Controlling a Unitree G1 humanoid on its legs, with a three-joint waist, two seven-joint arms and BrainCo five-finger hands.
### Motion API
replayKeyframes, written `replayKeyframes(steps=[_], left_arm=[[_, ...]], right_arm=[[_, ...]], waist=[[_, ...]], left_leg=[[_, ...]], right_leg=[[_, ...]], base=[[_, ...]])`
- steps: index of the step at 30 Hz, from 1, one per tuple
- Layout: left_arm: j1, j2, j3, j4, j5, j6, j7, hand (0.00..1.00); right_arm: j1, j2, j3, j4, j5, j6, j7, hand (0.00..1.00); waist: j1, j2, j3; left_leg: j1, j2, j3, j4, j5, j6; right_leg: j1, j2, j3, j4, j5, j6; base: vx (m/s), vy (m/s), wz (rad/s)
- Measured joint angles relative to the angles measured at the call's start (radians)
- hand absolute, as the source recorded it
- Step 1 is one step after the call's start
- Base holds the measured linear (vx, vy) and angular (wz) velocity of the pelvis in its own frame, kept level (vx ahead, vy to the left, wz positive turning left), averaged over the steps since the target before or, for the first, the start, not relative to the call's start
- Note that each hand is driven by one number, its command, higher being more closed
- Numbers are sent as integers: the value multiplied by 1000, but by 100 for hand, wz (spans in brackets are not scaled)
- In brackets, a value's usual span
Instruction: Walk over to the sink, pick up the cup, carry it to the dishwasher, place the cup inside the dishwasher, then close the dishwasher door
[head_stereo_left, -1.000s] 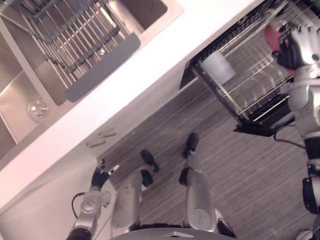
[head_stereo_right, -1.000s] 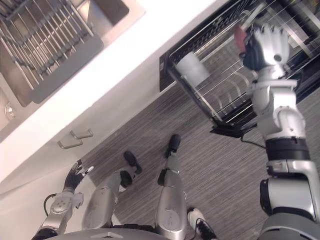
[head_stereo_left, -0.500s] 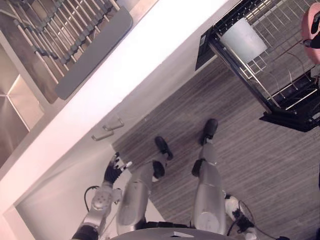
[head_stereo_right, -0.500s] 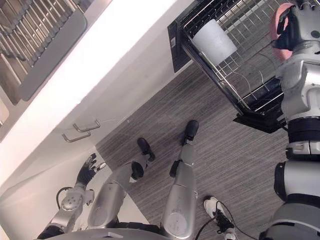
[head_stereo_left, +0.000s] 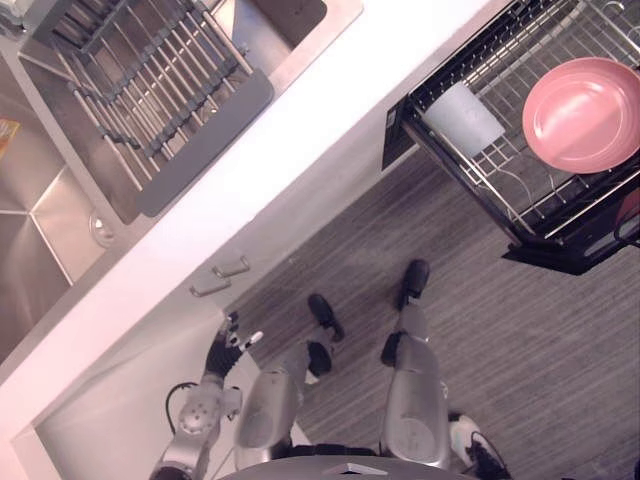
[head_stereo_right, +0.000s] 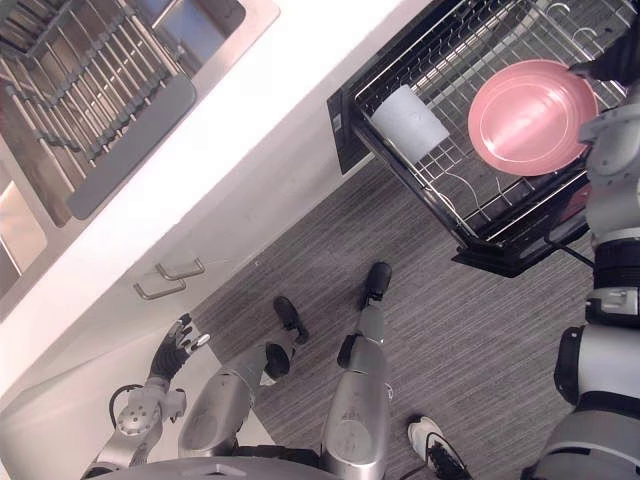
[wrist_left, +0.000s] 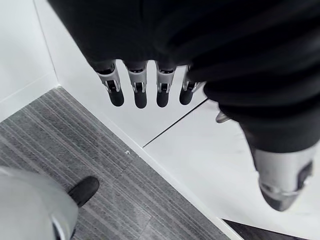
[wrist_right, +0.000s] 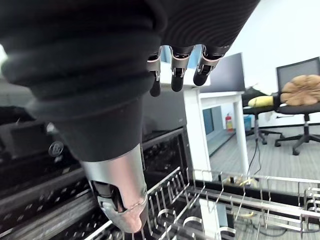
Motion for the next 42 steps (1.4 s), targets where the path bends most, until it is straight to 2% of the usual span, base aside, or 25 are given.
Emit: replayKeyframes(steps=[1, 5, 8, 9, 12, 15, 18, 20, 23, 26, 31, 33, 35, 39, 42], left_arm=[[0, 0, 3, 0, 0, 1, -2, 0], [2, 0, 46, 3, 0, 8, -13, 0], [2, 0, 53, 13, 1, 10, -14, 0], [3, -1, 53, 24, 1, 10, -14, 0], [13, -4, 48, 60, 1, 9, -12, 0], [33, -7, 21, 74, 0, 6, -11, 0], [38, -28, -24, 102, -2, 6, -10, 0], [38, -43, -59, 109, -2, -1, -7, 0], [38, -45, -95, 119, -2, -9, 0, 0], [37, -44, -122, 121, -3, -17, 14, 0], [38, -42, -178, 128, -12, -24, 13, 0], [38, -43, -189, 126, -21, -30, 9, 0], [41, -42, -197, 121, -23, -37, 9, 0], [44, -52, -217, 109, -41, -37, 5, 0], [49, -62, -236, 86, -43, -37, 6, 0]], right_arm=[[2, 0, -10, 3, 15, 7, -6, 0], [55, -3, -92, 21, 196, 77, -22, 0], [75, -17, -184, 133, 467, 154, 9, 0], [81, -18, -230, 166, 547, 178, 17, 100], [115, -19, -281, 227, 706, 207, 37, 100], [129, -20, -298, 252, 805, 223, 79, 100], [129, -20, -296, 252, 856, 239, 129, 100], [129, -20, -277, 252, 855, 252, 157, 100], [128, -21, -228, 284, 867, 278, 194, 100], [128, -21, -209, 329, 913, 290, 205, 100], [113, -20, -146, 408, 937, 280, 251, 100], [78, -16, -105, 415, 931, 259, 267, 100], [40, -19, -91, 478, 919, 254, 264, 100], [-17, -10, -17, 490, 865, 251, 265, 100], [-96, 13, 49, 538, 801, 239, 267, 100]], waist=[[-1, 0, 0], [-9, 0, 0], [-23, 1, -1], [-29, 1, -1], [-55, 3, -2], [-65, 7, -5], [-63, 34, -24], [-49, 60, -43], [-28, 84, -62], [-3, 99, -73], [46, 124, -92], [73, 142, -106], [80, 149, -112], [88, 152, -114], [96, 161, -122]], left_leg=[[7, 0, 1, 0, -1, -1], [40, 2, 4, -1, -10, -5], [61, 3, 8, 2, -29, -7], [66, 1, 17, 1, -33, -6], [69, -4, 40, 0, -40, -2], [65, -8, 67, -1, -41, -1], [43, -13, 86, -3, -41, -1], [28, -25, 86, -27, -30, -2], [6, -36, 84, -53, -11, -3], [-17, -46, 79, -70, 6, 0], [-43, -64, 26, -72, 19, 6], [-38, -78, 4, -94, 36, 10], [-30, -87, -18, -111, 48, 10], [-15, -97, -39, -131, 62, 16], [-3, -105, -117, -140, 75, 16]], right_leg=[[6, 0, 0, 0, -2, 1], [36, 3, 4, 5, -4, 13], [52, 9, 17, 7, 2, 20], [50, 9, 28, 7, 3, 21], [39, 7, 52, 7, 6, 27], [17, 2, 68, 6, 6, 26], [-20, -5, 58, 6, 4, 16], [-53, -11, 54, 4, 11, 10], [-89, -15, 53, 6, 19, 6], [-115, -22, 48, 6, 28, 4], [-121, -45, 12, 7, 34, 4], [-111, -63, -37, 7, 38, 1], [-98, -72, -59, 7, 38, 1], [-89, -86, -88, 22, 38, 1], [-82, -94, -108, 51, 24, -1]], base=[[61, 30, -3], [64, 14, -6], [72, 12, -16], [53, 23, -20], [48, 25, -21], [26, 26, -25], [12, 17, -22], [2, 26, -14], [3, 30, -4], [0, 40, 11], [-9, 65, 22], [-2, 59, 26], [7, 28, 28], [18, -18, 7], [30, -65, 14]])
